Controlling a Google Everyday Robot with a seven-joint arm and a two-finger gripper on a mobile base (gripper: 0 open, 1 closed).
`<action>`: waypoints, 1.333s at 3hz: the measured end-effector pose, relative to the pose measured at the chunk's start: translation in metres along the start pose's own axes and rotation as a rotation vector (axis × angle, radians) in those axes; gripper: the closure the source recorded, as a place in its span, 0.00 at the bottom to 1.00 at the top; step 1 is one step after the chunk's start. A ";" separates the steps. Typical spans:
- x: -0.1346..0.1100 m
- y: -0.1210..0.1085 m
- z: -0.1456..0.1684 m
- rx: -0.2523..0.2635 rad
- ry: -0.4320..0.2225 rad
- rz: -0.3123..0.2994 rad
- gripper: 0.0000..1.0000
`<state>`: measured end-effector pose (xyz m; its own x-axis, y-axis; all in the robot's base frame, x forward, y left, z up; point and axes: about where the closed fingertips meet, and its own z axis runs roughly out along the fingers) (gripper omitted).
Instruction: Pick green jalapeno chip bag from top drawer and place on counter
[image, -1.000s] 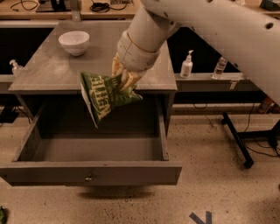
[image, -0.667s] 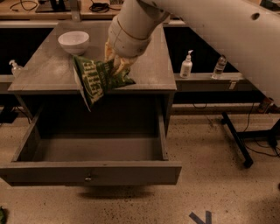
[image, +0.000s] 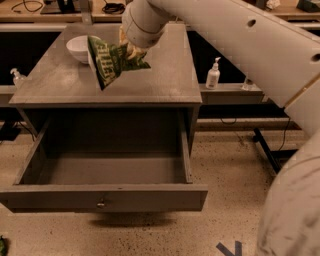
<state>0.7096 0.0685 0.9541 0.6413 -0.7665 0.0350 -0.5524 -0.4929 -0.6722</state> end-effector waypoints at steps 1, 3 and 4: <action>0.032 -0.019 0.030 0.003 0.007 0.144 0.84; 0.066 -0.018 0.041 -0.036 0.050 0.324 0.29; 0.066 -0.017 0.043 -0.040 0.049 0.326 0.07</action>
Offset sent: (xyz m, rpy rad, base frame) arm 0.0966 -0.0481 -0.0189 0.1540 0.2034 -0.4220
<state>0.7840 0.0443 0.9357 0.4018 -0.9048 -0.1413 -0.7453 -0.2335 -0.6245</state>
